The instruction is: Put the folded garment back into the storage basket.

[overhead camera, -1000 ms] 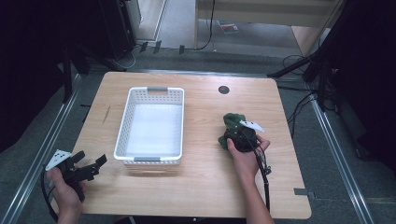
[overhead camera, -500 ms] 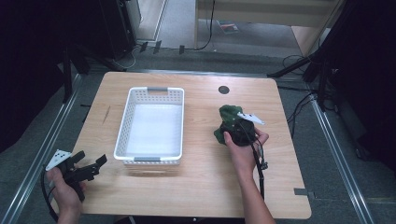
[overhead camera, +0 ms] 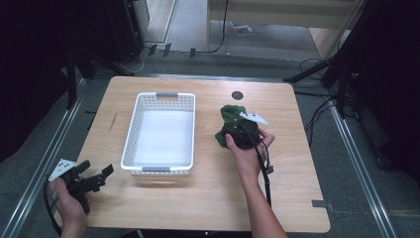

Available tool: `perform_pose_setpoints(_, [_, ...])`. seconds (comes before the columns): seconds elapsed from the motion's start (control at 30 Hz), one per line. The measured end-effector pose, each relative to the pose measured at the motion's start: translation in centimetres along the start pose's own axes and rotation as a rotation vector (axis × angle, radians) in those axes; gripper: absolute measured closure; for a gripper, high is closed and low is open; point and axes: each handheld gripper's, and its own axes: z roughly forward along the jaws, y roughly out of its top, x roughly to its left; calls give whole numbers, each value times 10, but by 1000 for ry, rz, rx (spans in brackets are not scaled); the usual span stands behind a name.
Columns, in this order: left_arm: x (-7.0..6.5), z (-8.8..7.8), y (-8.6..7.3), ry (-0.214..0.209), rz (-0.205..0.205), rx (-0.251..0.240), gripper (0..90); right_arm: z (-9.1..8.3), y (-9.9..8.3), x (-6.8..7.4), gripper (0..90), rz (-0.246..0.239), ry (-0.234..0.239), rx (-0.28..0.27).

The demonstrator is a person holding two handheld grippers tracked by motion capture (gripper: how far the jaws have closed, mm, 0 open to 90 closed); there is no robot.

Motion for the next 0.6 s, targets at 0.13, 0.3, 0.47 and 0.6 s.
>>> perform_pose_setpoints(0.13, [0,0,0,-1,1,0,6,1,4,12,308,-4,4,3])
perform_pose_setpoints(0.3, [0,0,0,0,1,0,6,3,7,23,308,6,12,5])
perform_pose_setpoints(0.47, [0,0,0,0,7,3,6,3,10,34,308,-6,22,1])
perform_pose_setpoints(0.6, [0,0,0,-1,5,3,5,4,13,44,307,-15,31,-1])
